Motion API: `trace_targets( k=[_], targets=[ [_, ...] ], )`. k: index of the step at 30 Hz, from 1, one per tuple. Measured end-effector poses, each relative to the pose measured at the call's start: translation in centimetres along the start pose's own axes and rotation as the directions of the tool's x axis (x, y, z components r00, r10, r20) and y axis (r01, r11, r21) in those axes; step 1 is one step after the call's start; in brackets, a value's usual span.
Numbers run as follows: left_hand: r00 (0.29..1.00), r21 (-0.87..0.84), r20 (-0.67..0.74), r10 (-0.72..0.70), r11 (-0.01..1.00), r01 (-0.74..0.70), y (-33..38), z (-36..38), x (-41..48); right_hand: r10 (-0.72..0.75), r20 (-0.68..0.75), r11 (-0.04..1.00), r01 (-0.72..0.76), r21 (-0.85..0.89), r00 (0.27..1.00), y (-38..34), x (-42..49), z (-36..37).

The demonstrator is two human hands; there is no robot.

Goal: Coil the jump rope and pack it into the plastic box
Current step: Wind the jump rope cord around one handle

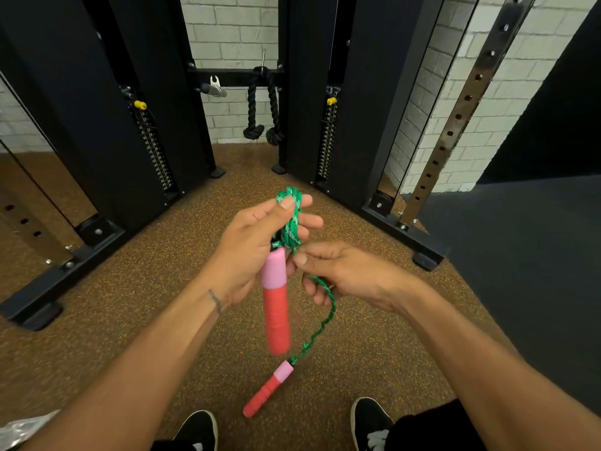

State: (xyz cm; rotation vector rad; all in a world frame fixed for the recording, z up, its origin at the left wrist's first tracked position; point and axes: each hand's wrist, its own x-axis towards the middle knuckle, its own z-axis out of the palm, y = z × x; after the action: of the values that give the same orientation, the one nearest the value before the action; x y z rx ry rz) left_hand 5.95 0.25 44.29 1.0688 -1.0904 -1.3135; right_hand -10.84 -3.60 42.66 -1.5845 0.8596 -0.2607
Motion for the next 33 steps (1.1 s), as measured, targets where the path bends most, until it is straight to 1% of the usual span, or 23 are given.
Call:
trace_targets(
  k=[2, 4, 6, 8, 11, 13, 14, 15, 16, 19, 21, 23, 25, 28, 33],
  targets=[
    [0.996, 0.078, -0.083, 0.043, 0.996, -0.037, 0.0, -0.2, 0.2, -0.027, 0.042, 0.993, 0.032, -0.114, 0.999, -0.1, -0.2, 0.6],
    [0.990, 0.159, -0.121, 0.072, 0.986, -0.052, -0.1, -0.6, 0.5, -0.073, 0.046, 0.969, 0.082, -0.234, 0.996, -0.3, -0.2, 1.1],
    [0.993, 0.303, -0.096, 0.076, 0.952, -0.043, 0.0, -0.8, 0.6, -0.138, 0.023, 0.945, 0.139, -0.295, 0.990, -0.5, -0.1, 1.3],
    [0.996, 0.447, -0.063, 0.070, 0.894, -0.034, -0.1, -0.9, 0.6, -0.189, 0.010, 0.924, 0.182, -0.335, 0.982, -0.8, -0.3, 1.1],
    [0.993, 0.623, -0.044, 0.106, 0.780, -0.055, -0.1, -0.7, 0.2, -0.250, -0.019, 0.920, 0.232, -0.317, 0.968, -1.3, -0.9, 0.6],
    [0.991, 0.706, -0.021, 0.130, 0.703, -0.078, -0.2, -0.8, 0.2, -0.285, -0.086, 0.932, 0.255, -0.256, 0.955, -1.3, -1.2, -0.1],
    [0.992, 0.724, 0.002, 0.129, 0.684, -0.090, -0.5, -0.8, 0.3, -0.302, -0.121, 0.934, 0.269, -0.235, 0.945, -1.3, -1.3, -0.5],
    [0.993, 0.723, 0.027, 0.115, 0.684, -0.099, -0.7, -0.7, 0.4, -0.324, -0.147, 0.931, 0.287, -0.227, 0.935, -1.3, -1.3, -0.8],
    [0.995, 0.703, 0.051, 0.088, 0.704, -0.098, -0.8, -0.5, 0.4, -0.346, -0.162, 0.924, 0.307, -0.227, 0.924, -1.3, -1.3, -1.0],
    [0.991, 0.545, 0.126, -0.051, 0.838, -0.026, -0.7, 0.4, 0.2, -0.406, -0.192, 0.908, 0.370, -0.198, 0.893, -1.0, -1.2, -1.4],
    [0.983, 0.421, 0.150, -0.109, 0.906, 0.037, -0.6, 0.4, 0.2, -0.445, -0.228, 0.893, 0.411, -0.182, 0.866, -0.8, -0.9, -1.5],
    [0.971, 0.332, 0.185, -0.149, 0.940, 0.081, -0.5, 0.3, 0.0, -0.468, -0.298, 0.882, 0.421, -0.210, 0.832, -0.8, -0.7, -1.9],
    [0.954, 0.254, 0.249, -0.166, 0.962, 0.101, -0.4, 0.4, 0.0, -0.460, -0.358, 0.888, 0.430, -0.166, 0.812, -0.9, -0.6, -2.5],
    [0.939, 0.187, 0.295, -0.175, 0.975, 0.123, -0.3, 0.4, -0.1, -0.411, -0.385, 0.907, 0.415, -0.076, 0.827, -0.6, -0.2, -3.1],
    [0.916, 0.184, 0.370, -0.155, 0.979, 0.091, 0.1, 0.4, -0.6, -0.283, -0.330, 0.942, 0.325, 0.080, 0.901, -0.3, 0.1, -3.1]
  ],
)
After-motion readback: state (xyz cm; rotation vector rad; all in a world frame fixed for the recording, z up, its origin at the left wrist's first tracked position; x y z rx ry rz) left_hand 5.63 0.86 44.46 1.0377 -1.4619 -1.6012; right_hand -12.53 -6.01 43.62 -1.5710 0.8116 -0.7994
